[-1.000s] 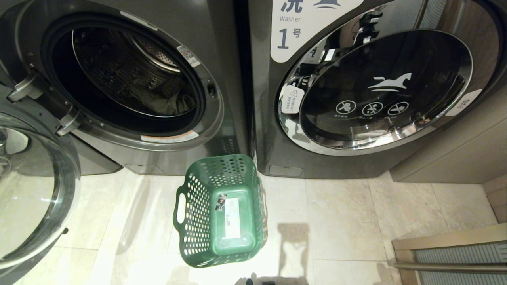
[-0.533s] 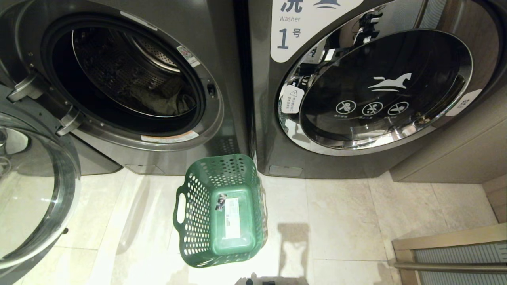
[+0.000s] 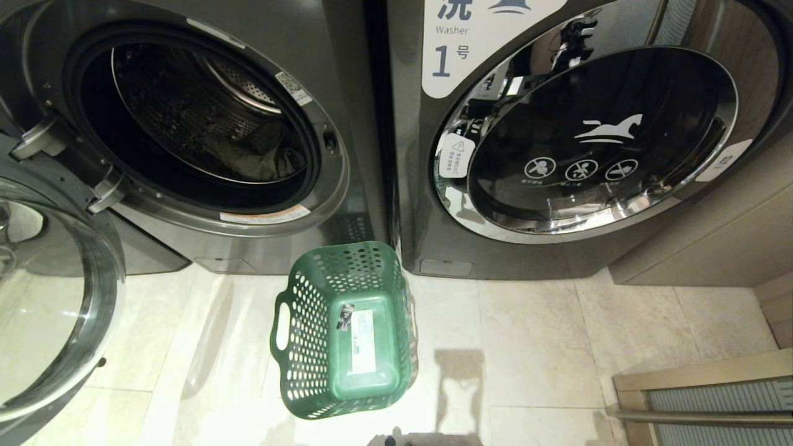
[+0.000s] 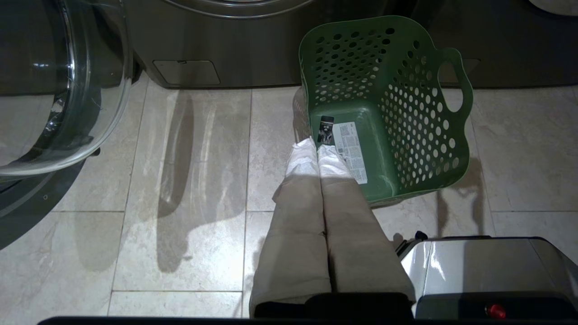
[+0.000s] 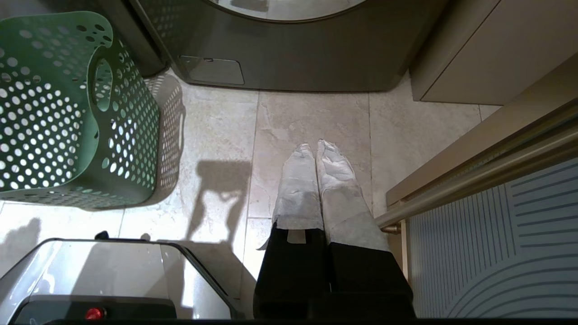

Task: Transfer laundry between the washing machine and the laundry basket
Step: Pick a cloth and place it into the basket

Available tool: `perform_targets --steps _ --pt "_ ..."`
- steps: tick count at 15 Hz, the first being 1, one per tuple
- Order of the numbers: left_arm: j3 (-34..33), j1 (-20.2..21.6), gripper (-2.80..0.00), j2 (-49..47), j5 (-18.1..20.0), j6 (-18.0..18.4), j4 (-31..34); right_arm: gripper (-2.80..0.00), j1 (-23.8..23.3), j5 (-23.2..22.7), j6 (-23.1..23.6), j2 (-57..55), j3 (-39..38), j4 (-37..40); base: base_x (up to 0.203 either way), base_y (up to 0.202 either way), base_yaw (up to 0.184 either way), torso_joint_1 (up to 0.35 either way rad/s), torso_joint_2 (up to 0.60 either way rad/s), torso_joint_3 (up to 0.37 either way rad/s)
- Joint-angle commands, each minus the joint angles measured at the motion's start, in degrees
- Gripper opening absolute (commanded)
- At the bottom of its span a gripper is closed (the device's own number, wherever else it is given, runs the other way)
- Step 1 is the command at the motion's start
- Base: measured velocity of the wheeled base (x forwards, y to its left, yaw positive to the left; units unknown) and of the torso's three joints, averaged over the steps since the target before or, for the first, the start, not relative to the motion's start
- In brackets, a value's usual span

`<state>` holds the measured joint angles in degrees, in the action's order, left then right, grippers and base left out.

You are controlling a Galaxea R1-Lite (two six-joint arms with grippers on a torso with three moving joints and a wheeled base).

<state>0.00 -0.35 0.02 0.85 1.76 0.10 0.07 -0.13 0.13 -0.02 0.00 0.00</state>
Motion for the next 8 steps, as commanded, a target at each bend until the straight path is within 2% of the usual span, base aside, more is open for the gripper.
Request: perform_targets --steps 1,3,8 --pt "-0.09 0.00 -2.80 -0.02 0.03 0.37 -0.01 -2.80 0.01 -0.04 0.13 -0.06 0.00 0.00 0.000 0.000 0.000 0.000 0.00 0.000" --pt "-0.09 0.00 -2.80 -0.02 0.03 0.37 -0.01 -2.80 0.01 -0.04 0.04 -0.06 0.00 0.00 0.002 0.051 0.002 0.001 0.00 0.001" --pt "-0.09 0.00 -2.80 -0.02 0.03 0.26 -0.01 -2.80 0.01 -0.04 0.04 -0.06 0.00 0.00 0.000 0.188 0.000 0.000 0.00 0.002"
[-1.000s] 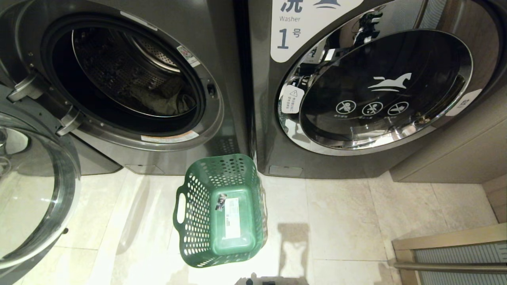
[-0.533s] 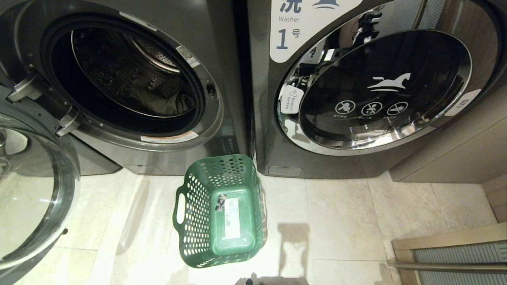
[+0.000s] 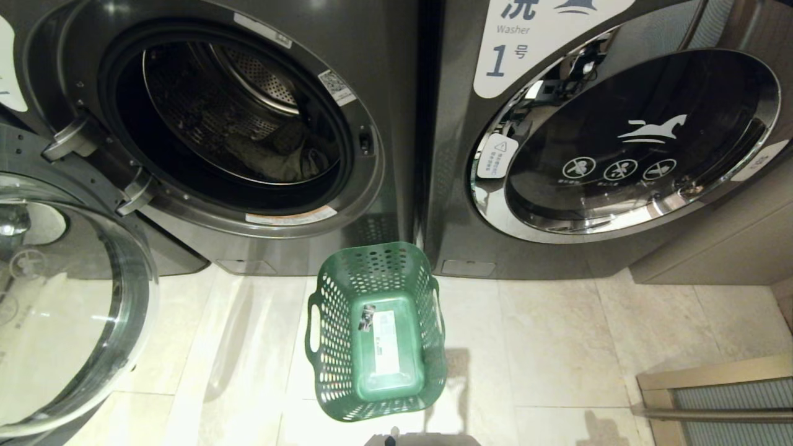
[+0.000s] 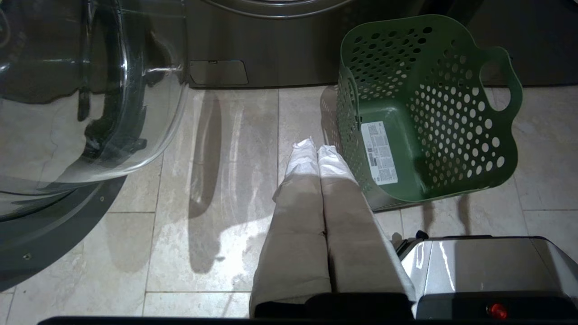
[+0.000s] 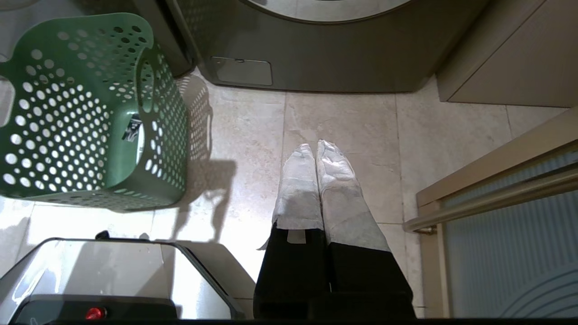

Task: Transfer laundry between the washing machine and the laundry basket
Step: Pick a cloth and place it into the basket

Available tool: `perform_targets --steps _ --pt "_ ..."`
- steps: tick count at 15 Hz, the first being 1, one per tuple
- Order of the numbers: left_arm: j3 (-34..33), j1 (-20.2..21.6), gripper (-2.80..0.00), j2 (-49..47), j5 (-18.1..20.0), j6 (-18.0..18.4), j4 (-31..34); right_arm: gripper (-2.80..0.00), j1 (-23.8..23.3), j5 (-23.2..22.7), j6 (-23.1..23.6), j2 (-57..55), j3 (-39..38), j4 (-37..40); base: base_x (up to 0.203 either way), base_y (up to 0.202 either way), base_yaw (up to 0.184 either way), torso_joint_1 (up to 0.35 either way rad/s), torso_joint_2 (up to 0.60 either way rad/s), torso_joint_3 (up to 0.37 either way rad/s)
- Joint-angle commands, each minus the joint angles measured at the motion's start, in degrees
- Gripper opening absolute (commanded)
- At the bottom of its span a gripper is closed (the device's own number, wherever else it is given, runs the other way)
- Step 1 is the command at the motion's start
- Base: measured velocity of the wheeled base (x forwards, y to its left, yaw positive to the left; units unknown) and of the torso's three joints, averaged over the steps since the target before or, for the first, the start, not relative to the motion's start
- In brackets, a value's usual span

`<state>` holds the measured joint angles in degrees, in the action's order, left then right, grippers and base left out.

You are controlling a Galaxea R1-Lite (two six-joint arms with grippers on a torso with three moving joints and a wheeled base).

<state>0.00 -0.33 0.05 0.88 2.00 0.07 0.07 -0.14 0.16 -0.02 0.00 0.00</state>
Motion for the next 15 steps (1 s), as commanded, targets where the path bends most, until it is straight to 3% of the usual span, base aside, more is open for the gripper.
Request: perform_targets --steps 1,15 --pt "-0.09 -0.02 -2.80 -0.05 0.00 0.02 0.01 -2.80 0.01 -0.04 0.02 -0.06 0.00 0.00 0.000 0.198 -0.004 -0.002 0.00 0.002" --pt "-0.09 -0.02 -2.80 -0.05 0.09 0.20 0.01 -2.80 0.01 -0.04 0.02 0.01 0.00 0.00 0.000 0.195 -0.002 0.002 0.00 0.002"
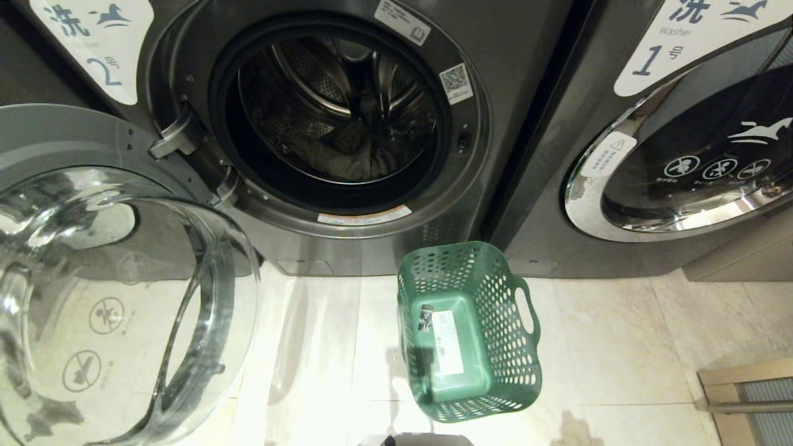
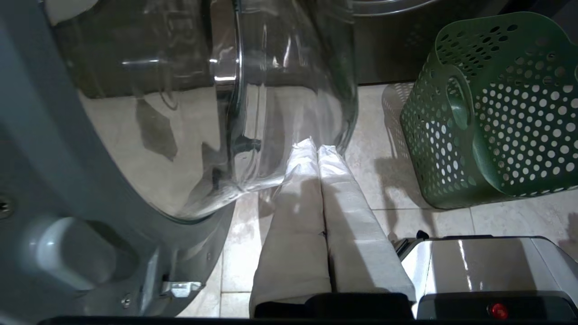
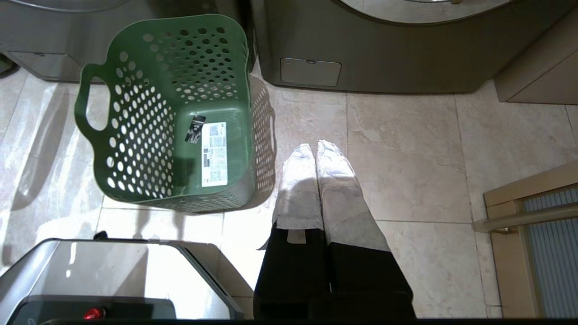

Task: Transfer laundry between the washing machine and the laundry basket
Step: Pick a cloth and place it into the basket

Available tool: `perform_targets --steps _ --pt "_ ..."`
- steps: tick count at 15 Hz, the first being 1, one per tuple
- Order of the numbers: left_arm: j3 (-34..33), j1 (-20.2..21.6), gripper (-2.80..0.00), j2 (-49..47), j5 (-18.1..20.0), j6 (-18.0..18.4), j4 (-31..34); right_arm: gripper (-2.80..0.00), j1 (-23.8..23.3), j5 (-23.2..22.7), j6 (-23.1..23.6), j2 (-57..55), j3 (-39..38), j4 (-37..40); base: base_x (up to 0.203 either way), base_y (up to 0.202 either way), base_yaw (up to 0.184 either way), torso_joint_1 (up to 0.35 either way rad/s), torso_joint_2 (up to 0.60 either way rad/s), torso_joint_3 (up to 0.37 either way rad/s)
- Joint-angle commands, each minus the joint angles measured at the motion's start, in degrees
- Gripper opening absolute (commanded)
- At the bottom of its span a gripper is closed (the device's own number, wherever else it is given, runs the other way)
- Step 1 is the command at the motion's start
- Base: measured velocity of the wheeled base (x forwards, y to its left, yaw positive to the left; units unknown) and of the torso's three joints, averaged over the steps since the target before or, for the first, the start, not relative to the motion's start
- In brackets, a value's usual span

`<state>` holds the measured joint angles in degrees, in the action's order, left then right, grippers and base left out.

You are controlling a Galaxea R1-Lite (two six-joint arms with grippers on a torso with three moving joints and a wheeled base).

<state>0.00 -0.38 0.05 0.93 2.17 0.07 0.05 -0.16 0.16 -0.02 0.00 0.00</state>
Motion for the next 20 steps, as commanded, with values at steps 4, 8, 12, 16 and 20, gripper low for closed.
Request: perform_targets --steps 4,8,12,16,20 --pt "-0.09 0.03 -2.80 -0.05 0.04 -0.06 -0.07 -2.80 0.04 -0.02 0.02 -0.02 0.00 0.00 0.000 0.043 -0.001 0.001 0.00 0.000" --pt "-0.09 0.03 -2.80 -0.05 0.13 -0.06 -0.16 -2.80 0.04 -0.02 0.02 -0.06 0.00 0.00 0.000 0.000 0.000 0.000 0.00 0.000" --pt "-0.09 0.03 -2.80 -0.05 0.04 -0.06 -0.16 -2.80 0.04 -0.02 0.02 -0.06 0.00 0.00 0.000 0.000 0.000 0.000 0.00 0.000" --pt "-0.09 0.03 -2.80 -0.05 -0.05 -0.06 -0.16 -2.80 0.04 -0.02 0.19 -0.06 0.00 0.00 0.000 0.000 0.000 0.000 0.00 0.000" --pt "-0.09 0.03 -2.80 -0.05 0.04 -0.15 -0.16 -2.80 0.04 -0.02 0.46 0.02 0.00 0.00 0.000 0.000 0.000 0.000 0.00 0.000"
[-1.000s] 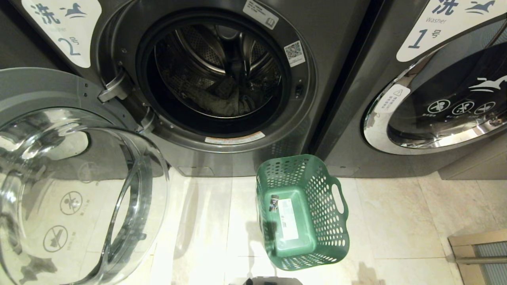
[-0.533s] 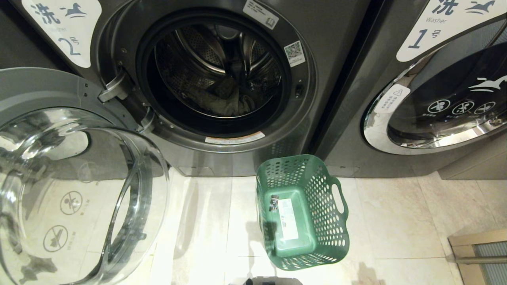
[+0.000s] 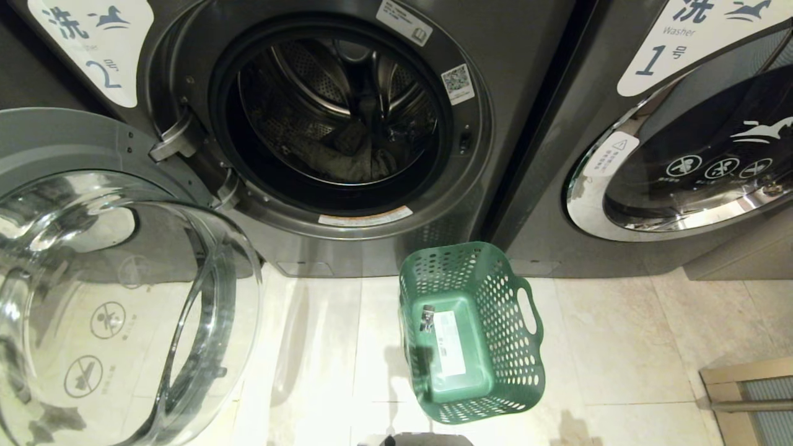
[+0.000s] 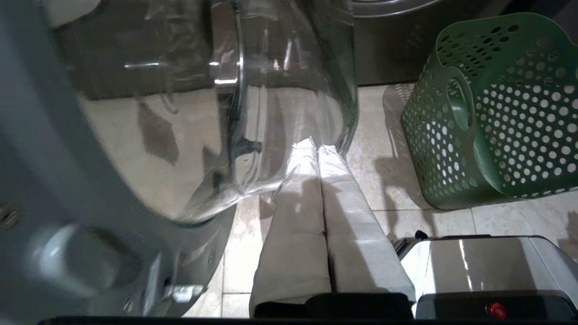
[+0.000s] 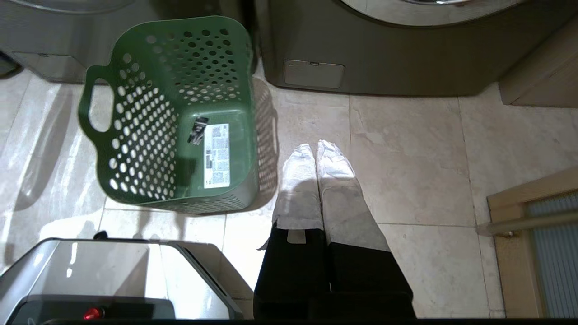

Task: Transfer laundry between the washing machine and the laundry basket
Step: Pick a cloth and place it into the basket

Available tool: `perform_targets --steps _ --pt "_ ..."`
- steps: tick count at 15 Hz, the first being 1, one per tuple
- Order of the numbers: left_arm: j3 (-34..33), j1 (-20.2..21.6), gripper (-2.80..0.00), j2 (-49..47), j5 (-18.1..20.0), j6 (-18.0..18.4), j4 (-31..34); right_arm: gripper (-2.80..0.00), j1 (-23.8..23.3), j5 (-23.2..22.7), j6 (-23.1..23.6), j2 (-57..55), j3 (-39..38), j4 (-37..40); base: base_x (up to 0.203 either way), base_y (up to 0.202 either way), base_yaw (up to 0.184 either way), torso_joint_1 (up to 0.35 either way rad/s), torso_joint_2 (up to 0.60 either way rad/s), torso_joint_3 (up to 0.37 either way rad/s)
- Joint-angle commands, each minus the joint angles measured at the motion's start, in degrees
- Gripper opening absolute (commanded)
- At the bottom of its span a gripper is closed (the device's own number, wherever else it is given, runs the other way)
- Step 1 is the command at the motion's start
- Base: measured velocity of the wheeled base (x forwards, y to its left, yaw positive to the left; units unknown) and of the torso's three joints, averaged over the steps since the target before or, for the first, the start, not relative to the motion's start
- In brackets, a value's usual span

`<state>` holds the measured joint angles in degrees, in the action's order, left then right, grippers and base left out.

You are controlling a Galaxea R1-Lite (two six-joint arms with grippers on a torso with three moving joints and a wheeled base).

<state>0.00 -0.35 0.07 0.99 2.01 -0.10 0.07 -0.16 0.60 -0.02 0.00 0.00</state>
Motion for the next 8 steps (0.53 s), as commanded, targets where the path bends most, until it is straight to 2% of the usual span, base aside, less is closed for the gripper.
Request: perform_targets --steps 1,8 --pt "-0.09 0.00 -2.80 -0.07 -0.02 -0.07 0.01 -2.80 0.01 -0.02 0.18 -0.06 0.00 0.00 -0.003 -0.002 0.072 -0.005 0.01 0.002" --pt "0.00 0.00 -2.80 -0.07 0.24 -0.25 0.10 -2.80 0.01 -0.02 0.19 -0.06 0.00 0.00 -0.001 -0.008 0.166 0.002 0.00 0.002"
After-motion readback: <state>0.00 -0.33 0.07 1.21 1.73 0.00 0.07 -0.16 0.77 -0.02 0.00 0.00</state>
